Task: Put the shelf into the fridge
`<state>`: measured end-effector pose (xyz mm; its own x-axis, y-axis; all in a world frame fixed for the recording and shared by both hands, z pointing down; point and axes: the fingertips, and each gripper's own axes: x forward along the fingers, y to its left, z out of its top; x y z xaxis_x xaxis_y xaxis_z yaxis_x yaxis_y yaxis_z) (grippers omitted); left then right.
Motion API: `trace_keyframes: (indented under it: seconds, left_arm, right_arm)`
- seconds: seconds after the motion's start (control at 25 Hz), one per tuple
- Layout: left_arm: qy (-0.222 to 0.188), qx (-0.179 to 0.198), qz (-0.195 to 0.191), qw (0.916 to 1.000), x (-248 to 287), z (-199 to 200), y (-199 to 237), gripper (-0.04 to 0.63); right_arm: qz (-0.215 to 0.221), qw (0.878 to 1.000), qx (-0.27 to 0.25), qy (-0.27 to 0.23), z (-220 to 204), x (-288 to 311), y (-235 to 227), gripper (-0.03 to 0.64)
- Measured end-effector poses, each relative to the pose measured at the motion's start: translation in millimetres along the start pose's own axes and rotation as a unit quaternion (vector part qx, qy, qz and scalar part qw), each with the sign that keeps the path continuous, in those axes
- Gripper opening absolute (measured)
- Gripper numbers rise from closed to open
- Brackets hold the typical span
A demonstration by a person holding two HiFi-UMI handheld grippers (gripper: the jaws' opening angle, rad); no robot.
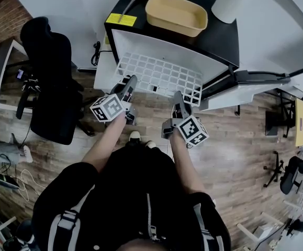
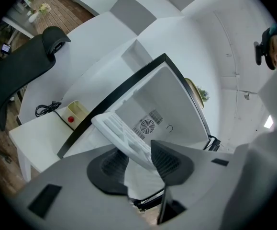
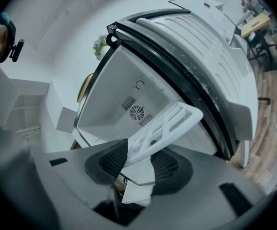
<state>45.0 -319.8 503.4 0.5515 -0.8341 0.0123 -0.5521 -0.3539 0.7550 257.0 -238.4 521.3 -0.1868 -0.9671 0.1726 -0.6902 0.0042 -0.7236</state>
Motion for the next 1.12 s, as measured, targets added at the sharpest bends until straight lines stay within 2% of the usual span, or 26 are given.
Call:
trace_keyframes:
  seconds: [0.52,1.12]
  left_arm:
    - [0.015,0.022,-0.023,0.9994,25,4,1,0.163]
    - [0.013,0.030,-0.014,0.9994,56,7,10,0.161]
  right_arm:
    - [-0.021,0.999,-0.005,-0.035,17,22,-2,0.164]
    - [-0.035,0.998,-0.005,-0.045,32,50,-11,0.158]
